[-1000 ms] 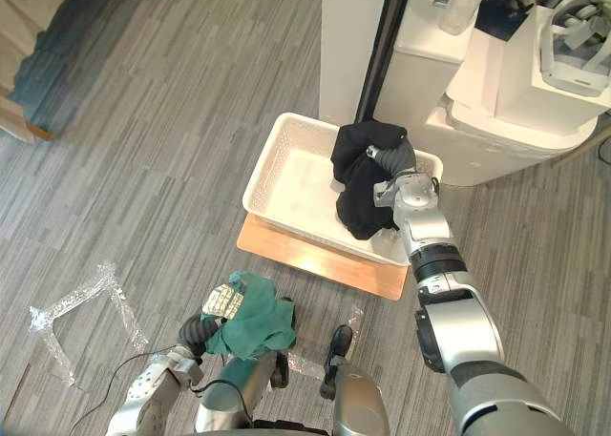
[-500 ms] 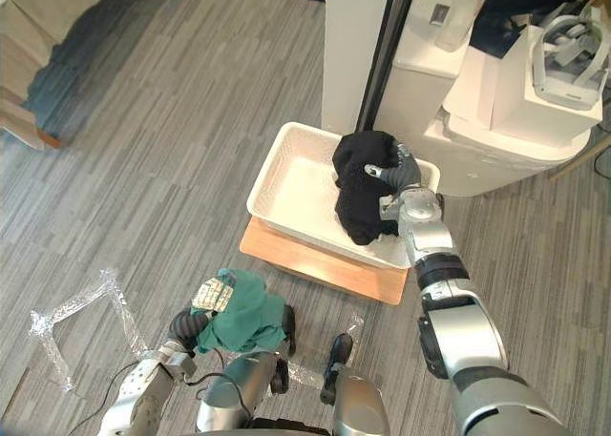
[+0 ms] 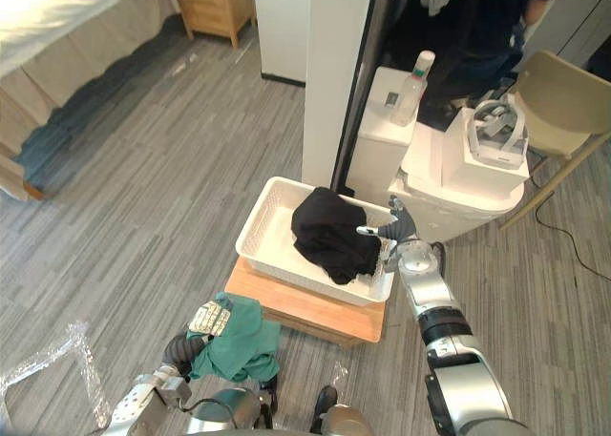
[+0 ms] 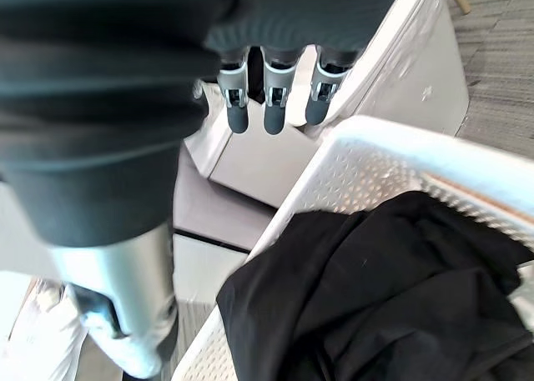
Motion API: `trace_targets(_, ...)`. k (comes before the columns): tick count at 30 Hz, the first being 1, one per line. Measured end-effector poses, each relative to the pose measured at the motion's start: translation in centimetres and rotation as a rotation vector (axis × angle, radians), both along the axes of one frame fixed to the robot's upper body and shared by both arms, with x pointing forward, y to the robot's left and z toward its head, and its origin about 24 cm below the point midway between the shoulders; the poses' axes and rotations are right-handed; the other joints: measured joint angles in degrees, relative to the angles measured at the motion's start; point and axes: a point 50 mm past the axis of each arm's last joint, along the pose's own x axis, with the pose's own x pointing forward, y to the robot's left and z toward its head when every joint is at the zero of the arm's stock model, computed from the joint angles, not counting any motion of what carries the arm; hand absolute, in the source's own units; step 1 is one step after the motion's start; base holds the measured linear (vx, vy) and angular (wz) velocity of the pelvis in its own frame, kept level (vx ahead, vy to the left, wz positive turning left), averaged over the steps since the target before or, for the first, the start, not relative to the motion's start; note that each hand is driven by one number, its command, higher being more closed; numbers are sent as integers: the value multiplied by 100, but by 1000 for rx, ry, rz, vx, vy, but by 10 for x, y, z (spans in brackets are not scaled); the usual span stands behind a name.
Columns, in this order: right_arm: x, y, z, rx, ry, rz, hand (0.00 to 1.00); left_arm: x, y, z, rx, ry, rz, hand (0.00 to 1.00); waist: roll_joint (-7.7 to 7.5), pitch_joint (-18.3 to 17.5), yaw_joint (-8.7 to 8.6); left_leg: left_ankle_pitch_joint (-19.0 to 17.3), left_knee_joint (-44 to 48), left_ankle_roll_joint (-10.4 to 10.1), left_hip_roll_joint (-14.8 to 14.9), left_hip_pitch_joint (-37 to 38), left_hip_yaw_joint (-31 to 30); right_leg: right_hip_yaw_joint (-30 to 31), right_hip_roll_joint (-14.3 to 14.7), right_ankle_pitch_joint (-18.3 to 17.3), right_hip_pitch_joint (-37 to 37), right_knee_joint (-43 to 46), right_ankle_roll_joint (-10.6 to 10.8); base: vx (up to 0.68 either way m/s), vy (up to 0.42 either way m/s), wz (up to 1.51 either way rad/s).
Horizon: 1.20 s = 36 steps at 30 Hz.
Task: Tidy the bed and pick cloth on bed and put in laundry
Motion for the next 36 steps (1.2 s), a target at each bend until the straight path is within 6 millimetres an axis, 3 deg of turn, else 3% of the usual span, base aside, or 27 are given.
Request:
trace_targets(4,-44,-14,-46,65,136,-141,0,11,3,22,21,-110,32,100,-14,-50,-154,-65,1,8,-1,95,74,55,4,2,98,-58,2,25,7,-9)
trace_targets(7,-104,-18,-101,112,368,-243,0,25,8,52,59,-266,71,100,14,-215,-342,-110,0,23,-3,178,196,178,-1,4,130,-72,5,41,20,-24)
trace_targets(10,-159,-16,-140,150,562,-369,0,46,8,72,78,-384,98,100,46,-299,-504,-147,-2,16,16,292,333,344,15,5,172,-76,5,35,12,-23)
trace_targets(14,-230,-12,-173,219,783,-497,0,66,6,83,110,-487,135,100,78,-426,-645,-244,-6,-11,72,439,575,548,64,7,227,-93,1,13,7,-34)
trace_targets(17,-270,-6,-184,331,874,-569,0,70,9,89,151,-550,190,100,25,-496,-784,-301,-8,-24,114,511,732,687,98,7,237,-93,1,29,-2,-28)
trace_targets(20,-308,-1,-188,413,939,-632,0,73,8,97,238,-594,196,100,3,-586,-788,-408,-8,-31,143,565,922,819,111,14,268,-106,-2,19,15,-28)
trace_targets(22,-340,4,-190,495,955,-712,0,79,21,118,296,-664,176,100,-24,-832,-849,-550,-6,-4,220,573,1426,962,123,76,228,-177,-14,58,33,-30)
trace_targets(24,-357,6,-188,516,948,-745,0,91,28,142,323,-726,181,100,-10,-931,-852,-598,-6,-15,243,645,1609,1064,128,100,229,-153,12,83,43,-33)
trace_targets(29,-373,14,-187,516,940,-692,0,116,42,180,371,-796,223,100,-20,-1176,-975,-735,-4,-84,287,746,1966,1399,177,156,136,-90,53,36,38,-37)
trace_targets(32,-383,20,-185,516,935,-669,0,124,50,183,391,-783,260,100,-33,-1281,-1173,-791,-3,-111,320,777,2101,1472,211,157,112,-79,52,44,-4,-26)
trace_targets(36,-391,21,-183,514,943,-666,0,135,56,181,393,-745,297,100,-24,-1292,-1203,-843,-2,-194,353,807,2348,1727,265,157,15,-45,51,41,-22,-29)
